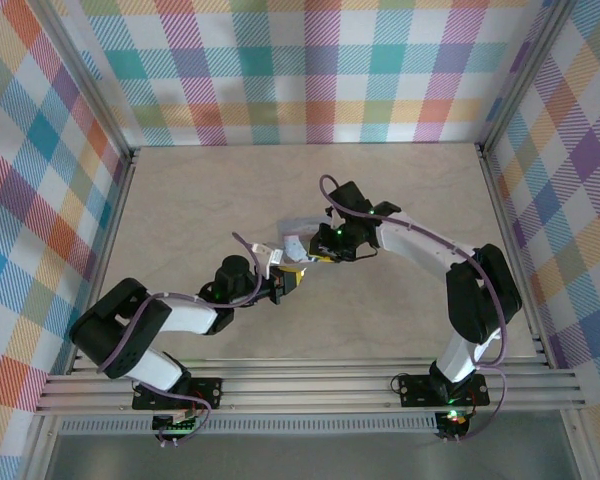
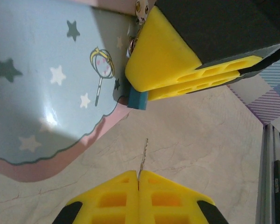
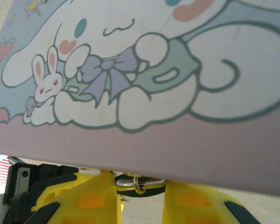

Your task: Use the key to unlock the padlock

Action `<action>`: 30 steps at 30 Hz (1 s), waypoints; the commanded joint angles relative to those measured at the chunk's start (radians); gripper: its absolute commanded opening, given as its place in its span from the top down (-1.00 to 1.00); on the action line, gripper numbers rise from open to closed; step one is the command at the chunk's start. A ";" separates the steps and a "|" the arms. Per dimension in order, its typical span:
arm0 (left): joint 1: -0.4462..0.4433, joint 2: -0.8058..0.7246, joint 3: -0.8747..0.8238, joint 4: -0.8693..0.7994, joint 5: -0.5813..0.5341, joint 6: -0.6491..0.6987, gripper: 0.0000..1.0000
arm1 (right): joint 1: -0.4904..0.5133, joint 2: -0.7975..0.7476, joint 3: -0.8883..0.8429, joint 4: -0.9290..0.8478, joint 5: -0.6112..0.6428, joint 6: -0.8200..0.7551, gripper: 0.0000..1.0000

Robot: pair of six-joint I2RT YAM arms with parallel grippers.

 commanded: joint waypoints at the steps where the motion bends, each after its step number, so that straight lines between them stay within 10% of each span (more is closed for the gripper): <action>1: -0.010 0.060 0.012 0.163 -0.024 -0.031 1.00 | -0.009 -0.006 0.059 0.001 -0.055 0.009 1.00; 30: -0.014 0.189 -0.007 0.396 -0.044 -0.114 1.00 | -0.039 -0.003 0.015 0.067 -0.088 0.046 1.00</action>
